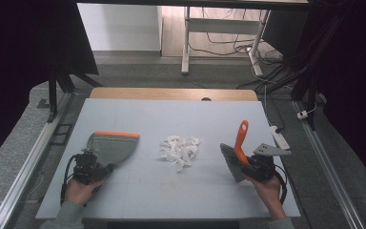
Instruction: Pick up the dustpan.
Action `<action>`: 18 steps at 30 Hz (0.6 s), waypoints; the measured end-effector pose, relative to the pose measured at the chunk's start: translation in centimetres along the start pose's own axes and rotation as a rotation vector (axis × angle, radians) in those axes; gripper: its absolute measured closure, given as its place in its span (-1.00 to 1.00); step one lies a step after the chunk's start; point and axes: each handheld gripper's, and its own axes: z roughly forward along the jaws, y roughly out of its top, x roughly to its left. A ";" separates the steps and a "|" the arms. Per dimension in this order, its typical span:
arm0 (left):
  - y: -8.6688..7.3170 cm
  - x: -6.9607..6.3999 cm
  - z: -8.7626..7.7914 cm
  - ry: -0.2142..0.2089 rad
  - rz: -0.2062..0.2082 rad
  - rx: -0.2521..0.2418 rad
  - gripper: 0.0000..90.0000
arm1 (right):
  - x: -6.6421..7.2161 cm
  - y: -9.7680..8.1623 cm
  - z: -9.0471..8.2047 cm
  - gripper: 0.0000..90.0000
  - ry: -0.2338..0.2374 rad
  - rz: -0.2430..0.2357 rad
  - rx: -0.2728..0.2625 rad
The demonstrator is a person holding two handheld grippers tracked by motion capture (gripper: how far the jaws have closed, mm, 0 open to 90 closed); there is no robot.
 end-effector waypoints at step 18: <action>-0.2 0.6 -0.4 -0.022 0.021 -0.048 0.35 | 0.0 0.0 0.0 0.70 -0.006 -0.001 0.001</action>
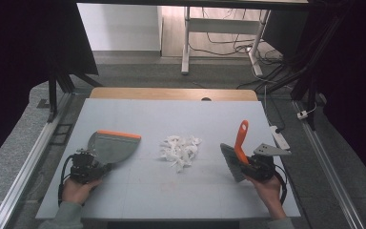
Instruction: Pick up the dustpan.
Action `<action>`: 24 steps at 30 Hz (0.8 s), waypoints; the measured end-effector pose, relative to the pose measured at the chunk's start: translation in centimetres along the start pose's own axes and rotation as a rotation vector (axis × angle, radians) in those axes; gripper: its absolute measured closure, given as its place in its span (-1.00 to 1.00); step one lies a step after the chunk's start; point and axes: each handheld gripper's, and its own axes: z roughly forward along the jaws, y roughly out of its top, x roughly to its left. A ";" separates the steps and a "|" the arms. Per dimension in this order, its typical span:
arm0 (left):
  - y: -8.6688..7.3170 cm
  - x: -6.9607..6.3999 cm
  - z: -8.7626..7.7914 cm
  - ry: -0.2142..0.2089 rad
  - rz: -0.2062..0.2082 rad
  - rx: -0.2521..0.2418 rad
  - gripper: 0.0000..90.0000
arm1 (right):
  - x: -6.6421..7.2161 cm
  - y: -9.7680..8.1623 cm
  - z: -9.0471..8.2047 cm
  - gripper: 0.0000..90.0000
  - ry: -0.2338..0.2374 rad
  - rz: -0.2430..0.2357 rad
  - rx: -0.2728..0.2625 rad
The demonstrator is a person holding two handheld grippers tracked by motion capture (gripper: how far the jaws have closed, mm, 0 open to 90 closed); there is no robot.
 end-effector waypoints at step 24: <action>0.0 0.5 -0.9 -0.066 0.032 -0.062 0.36 | 0.0 0.0 0.0 0.70 0.005 0.003 -0.012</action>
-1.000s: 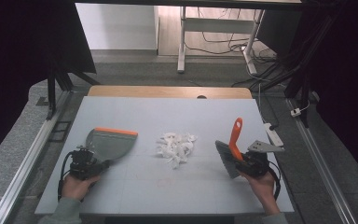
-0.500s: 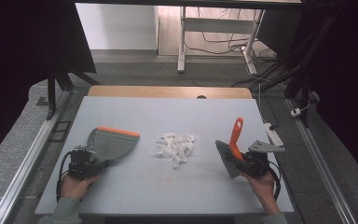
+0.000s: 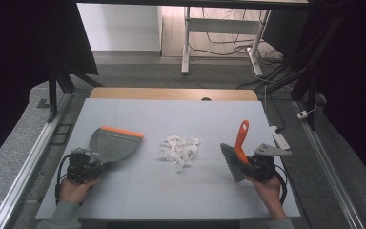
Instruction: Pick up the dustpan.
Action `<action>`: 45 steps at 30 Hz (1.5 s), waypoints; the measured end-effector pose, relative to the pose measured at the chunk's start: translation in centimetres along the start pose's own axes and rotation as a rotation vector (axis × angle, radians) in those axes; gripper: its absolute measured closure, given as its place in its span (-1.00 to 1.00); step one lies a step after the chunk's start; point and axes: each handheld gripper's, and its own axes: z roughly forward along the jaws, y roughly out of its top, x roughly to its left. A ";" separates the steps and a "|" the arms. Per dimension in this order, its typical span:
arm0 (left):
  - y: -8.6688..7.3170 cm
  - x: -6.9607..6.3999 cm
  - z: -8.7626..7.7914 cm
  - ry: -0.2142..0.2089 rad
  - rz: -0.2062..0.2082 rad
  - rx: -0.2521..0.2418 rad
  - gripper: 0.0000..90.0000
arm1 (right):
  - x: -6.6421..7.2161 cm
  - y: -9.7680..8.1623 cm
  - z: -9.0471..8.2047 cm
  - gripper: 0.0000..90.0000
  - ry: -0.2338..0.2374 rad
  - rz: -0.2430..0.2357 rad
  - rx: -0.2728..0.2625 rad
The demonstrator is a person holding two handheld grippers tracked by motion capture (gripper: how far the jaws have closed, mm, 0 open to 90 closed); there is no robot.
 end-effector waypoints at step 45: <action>0.4 0.5 -5.0 -0.165 0.212 -0.117 0.36 | 0.2 0.1 -0.5 0.70 -0.014 -0.010 -0.039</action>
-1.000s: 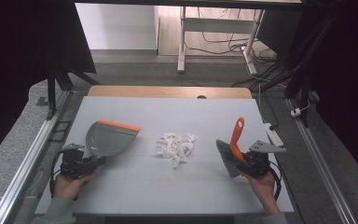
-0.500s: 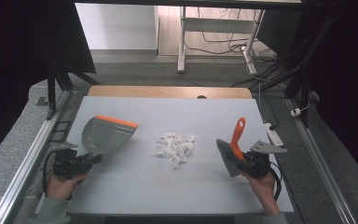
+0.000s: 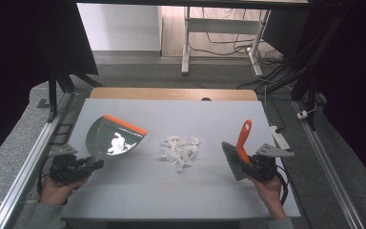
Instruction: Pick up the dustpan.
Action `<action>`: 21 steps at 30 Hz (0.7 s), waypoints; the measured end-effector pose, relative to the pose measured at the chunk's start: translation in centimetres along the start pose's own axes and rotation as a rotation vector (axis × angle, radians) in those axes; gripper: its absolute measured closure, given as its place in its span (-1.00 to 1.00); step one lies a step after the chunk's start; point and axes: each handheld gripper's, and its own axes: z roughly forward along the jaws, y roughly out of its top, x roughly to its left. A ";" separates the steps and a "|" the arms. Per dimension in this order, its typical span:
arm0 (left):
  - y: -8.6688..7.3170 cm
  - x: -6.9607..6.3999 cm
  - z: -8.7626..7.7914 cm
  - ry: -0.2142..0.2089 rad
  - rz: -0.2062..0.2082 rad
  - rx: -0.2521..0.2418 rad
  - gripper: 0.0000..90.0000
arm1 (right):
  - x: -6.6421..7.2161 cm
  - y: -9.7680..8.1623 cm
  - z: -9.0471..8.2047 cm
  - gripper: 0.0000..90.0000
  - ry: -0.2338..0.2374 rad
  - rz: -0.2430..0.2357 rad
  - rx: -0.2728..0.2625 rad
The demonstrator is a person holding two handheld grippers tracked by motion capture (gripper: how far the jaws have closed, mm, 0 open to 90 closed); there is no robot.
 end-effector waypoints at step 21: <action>0.6 -2.6 -0.2 -0.119 0.142 0.077 0.36 | 0.3 0.1 0.0 0.70 0.010 -0.004 -0.008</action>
